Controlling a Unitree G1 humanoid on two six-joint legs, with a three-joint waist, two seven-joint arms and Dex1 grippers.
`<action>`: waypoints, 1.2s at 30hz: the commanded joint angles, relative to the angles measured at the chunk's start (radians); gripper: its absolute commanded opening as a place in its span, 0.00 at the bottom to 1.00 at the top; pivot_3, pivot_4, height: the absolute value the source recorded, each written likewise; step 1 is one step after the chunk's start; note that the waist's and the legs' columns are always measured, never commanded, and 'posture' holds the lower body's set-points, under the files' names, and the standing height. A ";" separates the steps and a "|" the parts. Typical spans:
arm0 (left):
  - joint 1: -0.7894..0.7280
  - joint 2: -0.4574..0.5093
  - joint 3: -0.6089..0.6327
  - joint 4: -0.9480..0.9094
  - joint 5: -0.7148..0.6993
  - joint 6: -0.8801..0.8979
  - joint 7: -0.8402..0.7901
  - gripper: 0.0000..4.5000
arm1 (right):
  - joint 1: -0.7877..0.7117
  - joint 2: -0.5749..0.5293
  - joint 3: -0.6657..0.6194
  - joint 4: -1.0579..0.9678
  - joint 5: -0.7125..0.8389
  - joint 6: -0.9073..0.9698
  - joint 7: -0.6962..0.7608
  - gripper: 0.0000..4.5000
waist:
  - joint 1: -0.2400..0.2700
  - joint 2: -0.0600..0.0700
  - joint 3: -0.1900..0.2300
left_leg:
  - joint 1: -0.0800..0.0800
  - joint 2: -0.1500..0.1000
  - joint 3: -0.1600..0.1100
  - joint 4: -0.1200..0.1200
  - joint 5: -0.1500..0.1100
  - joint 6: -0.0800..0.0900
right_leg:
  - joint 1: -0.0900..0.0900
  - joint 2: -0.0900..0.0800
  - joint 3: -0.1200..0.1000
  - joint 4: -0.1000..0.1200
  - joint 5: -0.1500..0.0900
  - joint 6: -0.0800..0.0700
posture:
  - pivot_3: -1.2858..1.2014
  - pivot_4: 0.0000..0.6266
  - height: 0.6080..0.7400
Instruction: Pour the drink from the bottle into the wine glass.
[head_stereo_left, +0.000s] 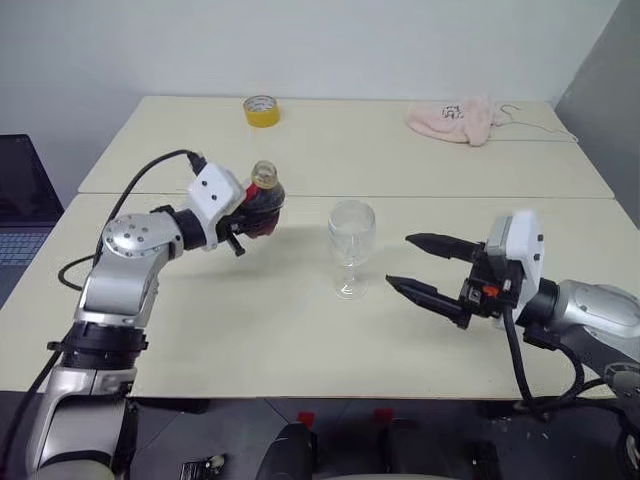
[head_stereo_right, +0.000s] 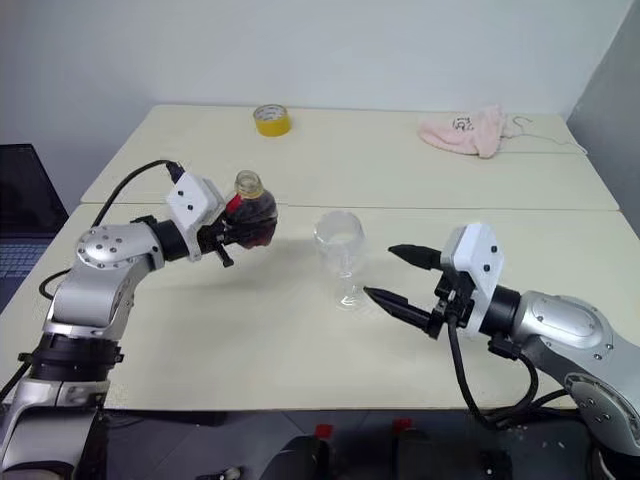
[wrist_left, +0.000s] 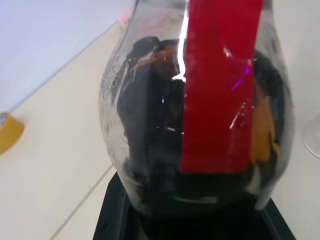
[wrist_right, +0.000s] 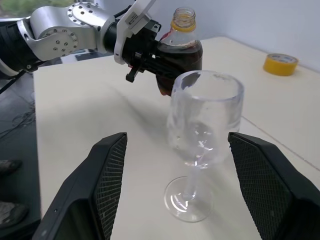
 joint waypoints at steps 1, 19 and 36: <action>-0.051 -0.007 -0.012 0.004 0.036 -0.065 -0.012 0.21 | -0.031 0.015 0.022 -0.027 -0.014 0.004 -0.042 0.77 | -0.002 0.000 0.000 | 0.000 0.000 0.000 0.000 0.000 0.000 | 0.000 0.000 0.000 0.000 0.000 0.000 | 0.52 0.24 1.00; -0.227 -0.121 -0.118 0.159 0.210 -0.315 0.013 0.20 | -0.133 0.046 0.122 0.025 -0.091 0.040 -0.074 0.77 | -0.003 0.000 0.000 | -0.001 0.000 0.000 0.001 0.000 0.000 | -0.001 0.000 0.000 0.001 0.000 0.000 | 0.52 0.24 1.00; -0.295 -0.151 -0.139 0.248 0.337 -0.571 0.060 0.20 | -0.185 0.075 0.180 0.063 -0.147 0.117 -0.100 0.77 | -0.003 0.000 0.000 | -0.002 -0.001 -0.001 0.001 0.000 0.000 | -0.002 0.000 -0.001 0.002 0.000 0.000 | 0.52 0.24 1.00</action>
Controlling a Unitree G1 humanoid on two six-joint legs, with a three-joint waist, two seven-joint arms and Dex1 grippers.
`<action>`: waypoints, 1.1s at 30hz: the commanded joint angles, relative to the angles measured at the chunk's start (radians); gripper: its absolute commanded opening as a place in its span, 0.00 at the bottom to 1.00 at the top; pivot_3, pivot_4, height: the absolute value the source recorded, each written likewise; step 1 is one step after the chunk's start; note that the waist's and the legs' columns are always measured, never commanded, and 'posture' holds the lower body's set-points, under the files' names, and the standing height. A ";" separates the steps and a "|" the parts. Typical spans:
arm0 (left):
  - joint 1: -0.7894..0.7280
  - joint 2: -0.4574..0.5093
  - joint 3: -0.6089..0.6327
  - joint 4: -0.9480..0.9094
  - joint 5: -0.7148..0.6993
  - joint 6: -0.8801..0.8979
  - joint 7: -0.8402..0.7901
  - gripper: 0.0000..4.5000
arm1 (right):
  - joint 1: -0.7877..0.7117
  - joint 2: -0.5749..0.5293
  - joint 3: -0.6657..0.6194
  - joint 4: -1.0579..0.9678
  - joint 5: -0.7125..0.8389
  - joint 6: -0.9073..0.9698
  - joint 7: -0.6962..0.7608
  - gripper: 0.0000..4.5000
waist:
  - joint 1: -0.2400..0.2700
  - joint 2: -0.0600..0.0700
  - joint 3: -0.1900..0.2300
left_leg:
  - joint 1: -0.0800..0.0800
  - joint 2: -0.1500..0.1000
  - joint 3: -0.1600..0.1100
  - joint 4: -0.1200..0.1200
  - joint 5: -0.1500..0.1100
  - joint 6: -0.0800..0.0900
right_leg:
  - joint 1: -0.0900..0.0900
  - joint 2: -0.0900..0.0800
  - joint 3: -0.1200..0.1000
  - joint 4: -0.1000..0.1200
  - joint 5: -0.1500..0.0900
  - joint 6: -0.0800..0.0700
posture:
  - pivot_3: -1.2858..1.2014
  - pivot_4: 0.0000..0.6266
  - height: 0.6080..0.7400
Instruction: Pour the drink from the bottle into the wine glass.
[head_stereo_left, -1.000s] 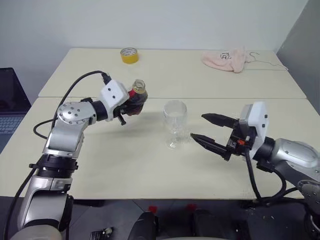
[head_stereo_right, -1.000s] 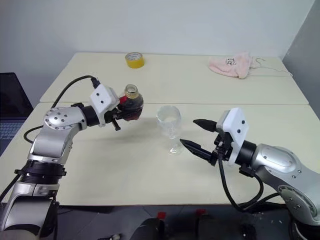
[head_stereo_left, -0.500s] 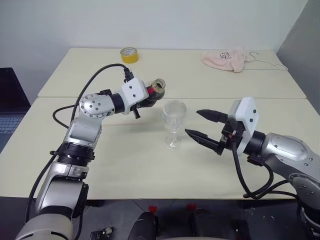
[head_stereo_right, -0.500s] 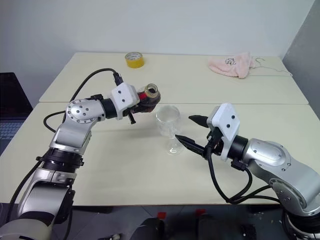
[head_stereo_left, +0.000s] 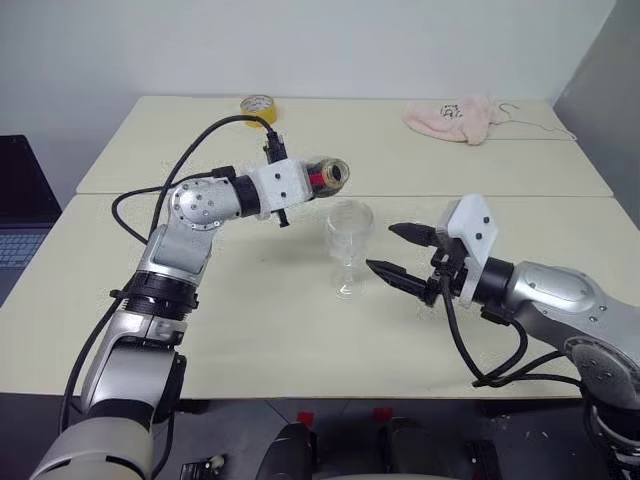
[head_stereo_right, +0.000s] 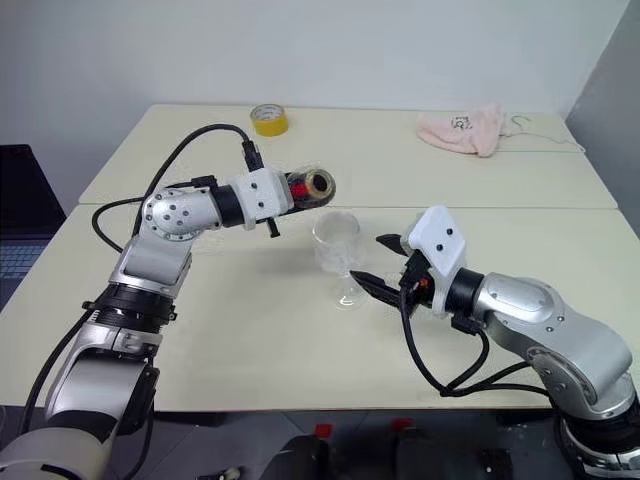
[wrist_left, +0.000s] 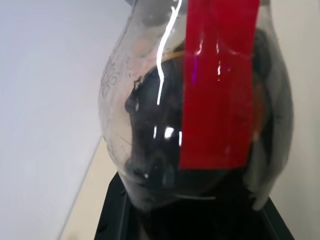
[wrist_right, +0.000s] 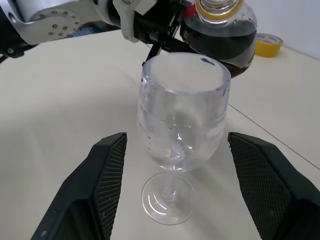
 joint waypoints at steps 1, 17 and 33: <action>-0.058 0.002 0.006 0.002 0.029 -0.090 0.049 0.20 | -0.017 0.009 -0.001 -0.016 -0.025 -0.012 0.006 0.77 | 0.000 0.000 0.000 | 0.000 0.000 0.000 0.000 0.000 0.000 | 0.000 0.000 0.000 0.000 0.000 0.000 | 0.52 0.24 1.00; -0.118 0.018 -0.007 0.135 0.167 -0.331 0.218 0.20 | -0.078 0.033 -0.037 -0.039 0.000 0.044 0.007 0.77 | -0.003 0.000 0.000 | 0.000 0.000 0.000 0.000 0.000 0.000 | -0.001 0.000 0.000 0.001 0.000 0.000 | 0.52 0.24 1.00; -0.161 0.046 -0.026 0.191 0.270 -0.460 0.323 0.20 | -0.122 0.005 -0.073 -0.060 0.045 0.126 0.014 0.77 | -0.011 0.000 0.000 | 0.000 -0.001 0.000 0.000 0.000 0.000 | -0.002 -0.001 0.000 0.005 0.000 0.000 | 0.52 0.24 1.00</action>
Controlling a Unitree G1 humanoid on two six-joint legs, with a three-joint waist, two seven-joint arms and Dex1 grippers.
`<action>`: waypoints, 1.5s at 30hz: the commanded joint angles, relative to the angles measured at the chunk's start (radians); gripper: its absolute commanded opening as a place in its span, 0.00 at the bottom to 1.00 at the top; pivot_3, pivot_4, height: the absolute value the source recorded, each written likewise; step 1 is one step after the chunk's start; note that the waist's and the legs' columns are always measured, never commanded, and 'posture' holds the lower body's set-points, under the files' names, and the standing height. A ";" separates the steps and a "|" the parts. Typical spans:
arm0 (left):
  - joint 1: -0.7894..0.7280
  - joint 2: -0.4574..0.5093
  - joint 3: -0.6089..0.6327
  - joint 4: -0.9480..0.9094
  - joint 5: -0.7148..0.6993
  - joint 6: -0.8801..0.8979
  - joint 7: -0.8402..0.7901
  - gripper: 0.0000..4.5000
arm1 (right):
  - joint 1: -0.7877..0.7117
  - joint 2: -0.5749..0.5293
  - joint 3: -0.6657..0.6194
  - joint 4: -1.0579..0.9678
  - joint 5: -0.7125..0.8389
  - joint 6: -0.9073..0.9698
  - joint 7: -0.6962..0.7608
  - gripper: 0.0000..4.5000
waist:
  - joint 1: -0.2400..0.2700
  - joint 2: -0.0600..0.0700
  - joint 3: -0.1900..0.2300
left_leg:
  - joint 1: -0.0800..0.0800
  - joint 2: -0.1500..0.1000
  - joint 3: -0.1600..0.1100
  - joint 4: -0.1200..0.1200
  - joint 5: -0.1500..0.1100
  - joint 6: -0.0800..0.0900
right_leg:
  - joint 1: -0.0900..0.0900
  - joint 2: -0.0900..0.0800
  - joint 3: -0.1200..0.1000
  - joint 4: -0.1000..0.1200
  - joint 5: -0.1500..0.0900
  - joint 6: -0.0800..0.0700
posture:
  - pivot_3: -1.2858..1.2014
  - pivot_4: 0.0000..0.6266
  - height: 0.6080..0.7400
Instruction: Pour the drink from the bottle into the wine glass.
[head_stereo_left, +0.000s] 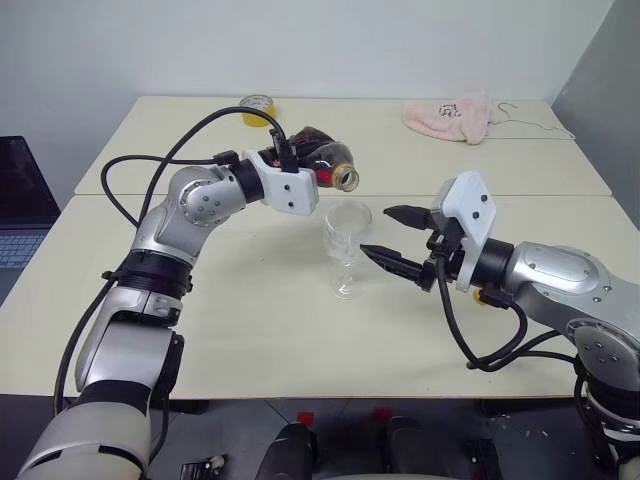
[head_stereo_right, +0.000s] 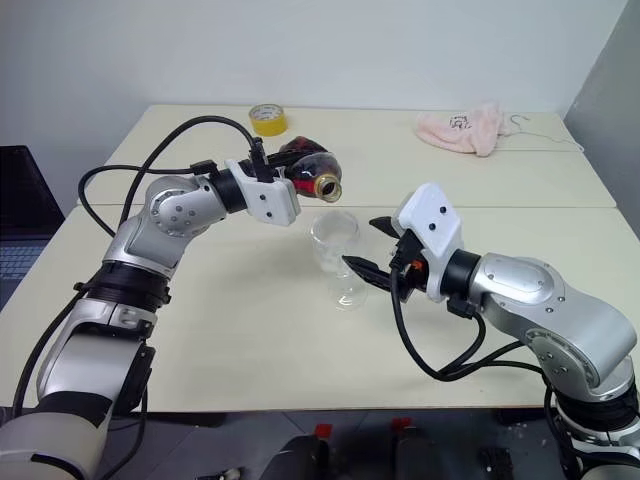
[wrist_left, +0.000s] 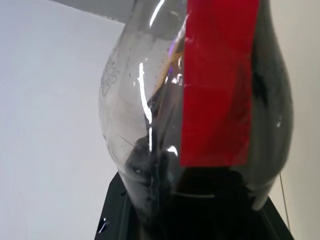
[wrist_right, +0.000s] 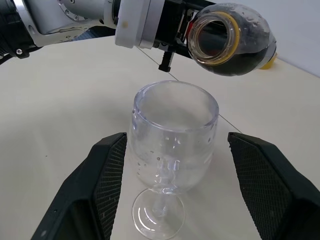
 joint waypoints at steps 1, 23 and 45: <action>-0.047 0.017 0.007 -0.007 0.007 -0.037 0.044 0.20 | 0.020 -0.033 -0.044 -0.039 0.020 -0.005 0.027 0.77 | 0.000 0.000 0.000 | 0.000 0.000 0.000 0.000 0.000 0.000 | 0.000 0.000 0.000 0.000 0.000 0.000 | 0.52 0.24 1.00; -0.078 0.051 -0.016 0.056 0.046 -0.125 0.103 0.20 | 0.049 -0.117 -0.122 -0.076 0.122 -0.036 0.127 0.77 | -0.007 0.000 0.000 | 0.000 0.000 0.000 0.000 0.000 0.000 | 0.000 0.000 0.000 0.001 0.000 0.000 | 0.52 0.24 1.00; -0.092 0.077 -0.031 0.119 0.134 -0.206 0.194 0.19 | -0.003 -0.108 -0.102 -0.052 0.134 -0.028 0.115 0.77 | -0.008 0.000 0.000 | 0.000 0.000 0.000 0.000 0.000 0.000 | 0.000 0.000 -0.001 0.002 0.000 0.000 | 0.52 0.24 1.00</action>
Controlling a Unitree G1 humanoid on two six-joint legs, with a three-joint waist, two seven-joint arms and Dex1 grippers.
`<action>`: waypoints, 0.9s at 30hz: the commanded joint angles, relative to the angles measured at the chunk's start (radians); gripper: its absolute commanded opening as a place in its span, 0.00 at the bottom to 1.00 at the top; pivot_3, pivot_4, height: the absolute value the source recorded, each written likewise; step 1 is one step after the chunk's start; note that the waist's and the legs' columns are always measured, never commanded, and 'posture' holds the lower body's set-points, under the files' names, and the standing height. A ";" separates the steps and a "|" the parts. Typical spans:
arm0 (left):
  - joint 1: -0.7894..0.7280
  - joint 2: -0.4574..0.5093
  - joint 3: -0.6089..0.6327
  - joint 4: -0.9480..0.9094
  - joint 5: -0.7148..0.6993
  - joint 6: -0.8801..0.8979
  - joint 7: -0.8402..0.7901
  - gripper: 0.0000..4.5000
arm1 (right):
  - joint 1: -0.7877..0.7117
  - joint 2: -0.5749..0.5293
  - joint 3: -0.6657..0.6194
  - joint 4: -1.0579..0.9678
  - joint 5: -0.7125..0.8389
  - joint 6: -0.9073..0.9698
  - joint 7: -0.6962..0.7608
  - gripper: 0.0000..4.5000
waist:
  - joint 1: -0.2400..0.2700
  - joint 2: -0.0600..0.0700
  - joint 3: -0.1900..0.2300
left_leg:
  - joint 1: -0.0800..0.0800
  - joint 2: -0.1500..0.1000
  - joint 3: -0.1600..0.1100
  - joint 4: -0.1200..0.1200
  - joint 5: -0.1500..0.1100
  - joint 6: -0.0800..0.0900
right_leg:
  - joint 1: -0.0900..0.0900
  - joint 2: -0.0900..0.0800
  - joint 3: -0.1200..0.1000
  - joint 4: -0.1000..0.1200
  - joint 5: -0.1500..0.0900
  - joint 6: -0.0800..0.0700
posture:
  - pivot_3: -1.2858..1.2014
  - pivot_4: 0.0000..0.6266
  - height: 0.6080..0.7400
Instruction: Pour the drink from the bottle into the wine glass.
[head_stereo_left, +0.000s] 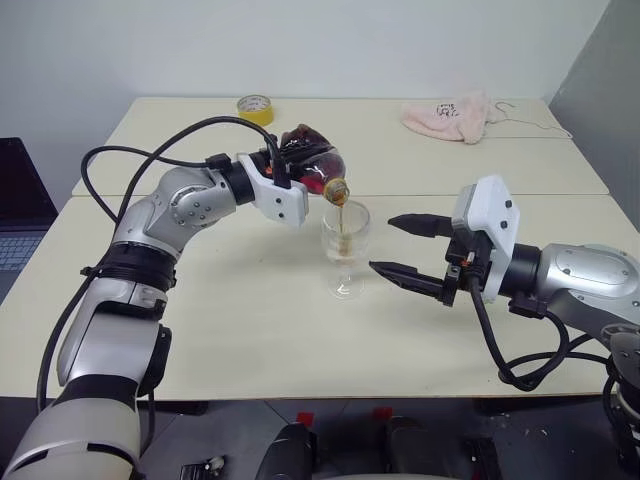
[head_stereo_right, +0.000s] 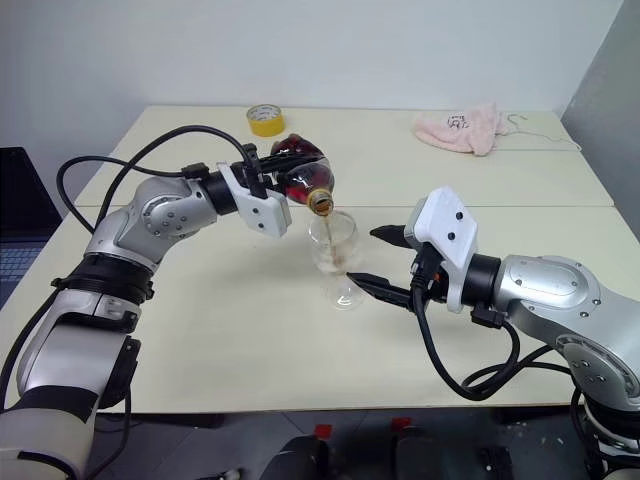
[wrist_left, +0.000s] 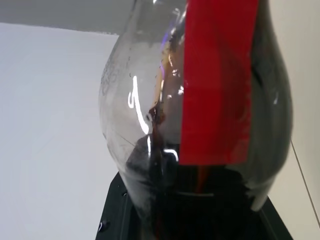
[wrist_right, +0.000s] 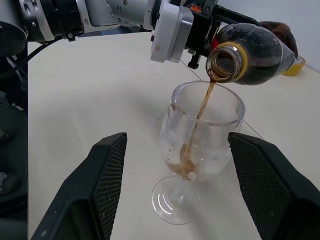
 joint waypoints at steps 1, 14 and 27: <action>-0.048 0.017 0.005 -0.009 0.003 -0.026 0.040 0.19 | -0.017 0.001 -0.018 -0.015 0.024 -0.017 0.001 0.77 | 0.000 0.000 0.000 | 0.000 0.000 0.000 0.000 0.000 0.000 | 0.000 0.000 0.000 0.000 0.000 0.000 | 0.52 0.24 1.00; -0.060 0.023 -0.008 0.004 0.015 -0.046 0.070 0.19 | -0.005 -0.020 -0.024 -0.023 0.046 -0.019 0.005 0.77 | 0.000 0.000 0.000 | 0.000 0.000 0.000 0.000 0.000 0.000 | 0.000 0.000 0.000 0.000 0.000 0.000 | 0.52 0.24 1.00; -0.071 0.026 -0.015 0.002 0.037 -0.048 0.094 0.19 | 0.002 -0.018 -0.021 -0.027 0.049 -0.023 -0.001 0.77 | 0.000 0.000 0.000 | 0.000 0.000 0.000 0.000 0.000 0.000 | 0.000 0.000 0.000 0.000 0.000 0.000 | 0.52 0.24 1.00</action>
